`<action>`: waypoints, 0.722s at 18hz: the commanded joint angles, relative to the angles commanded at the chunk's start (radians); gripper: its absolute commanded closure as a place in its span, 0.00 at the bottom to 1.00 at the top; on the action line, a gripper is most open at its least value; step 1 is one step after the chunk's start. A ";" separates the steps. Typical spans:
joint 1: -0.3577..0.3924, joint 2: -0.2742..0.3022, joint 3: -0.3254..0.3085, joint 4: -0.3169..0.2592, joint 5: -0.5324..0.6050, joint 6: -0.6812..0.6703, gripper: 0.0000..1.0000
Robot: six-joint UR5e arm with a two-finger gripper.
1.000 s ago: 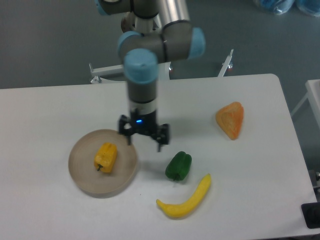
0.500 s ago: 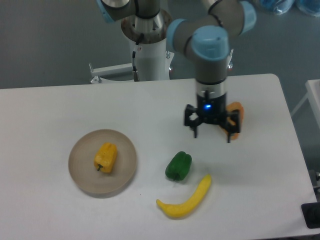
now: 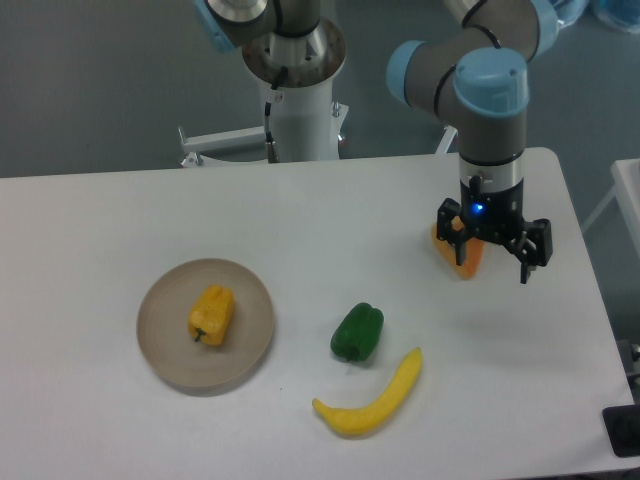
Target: Place the yellow pepper on the plate
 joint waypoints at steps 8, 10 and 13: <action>0.002 -0.014 0.023 0.002 -0.003 0.003 0.00; 0.000 -0.014 0.022 0.002 -0.003 0.002 0.00; -0.003 -0.020 0.026 0.003 -0.002 0.000 0.00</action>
